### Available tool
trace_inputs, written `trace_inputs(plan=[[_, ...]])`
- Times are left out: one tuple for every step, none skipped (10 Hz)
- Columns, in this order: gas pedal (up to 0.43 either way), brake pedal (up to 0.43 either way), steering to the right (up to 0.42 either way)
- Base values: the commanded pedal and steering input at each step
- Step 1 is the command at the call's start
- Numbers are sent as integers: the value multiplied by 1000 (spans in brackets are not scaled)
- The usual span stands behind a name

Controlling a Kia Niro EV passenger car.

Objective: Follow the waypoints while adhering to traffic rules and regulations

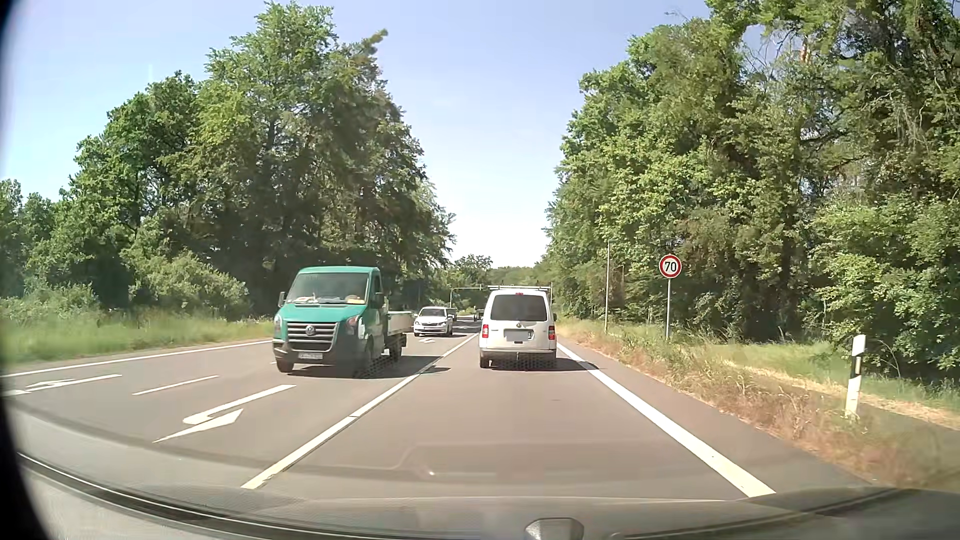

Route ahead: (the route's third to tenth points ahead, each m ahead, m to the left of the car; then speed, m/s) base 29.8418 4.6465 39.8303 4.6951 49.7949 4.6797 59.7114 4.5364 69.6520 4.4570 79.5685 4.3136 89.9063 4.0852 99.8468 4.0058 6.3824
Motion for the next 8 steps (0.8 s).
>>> trace_inputs(plan=[[209, 30, 0], [228, 30, 0], [228, 30, 1], [228, 30, 1], [228, 30, 0], [228, 30, 0], [228, 30, 0], [228, 30, 1]])
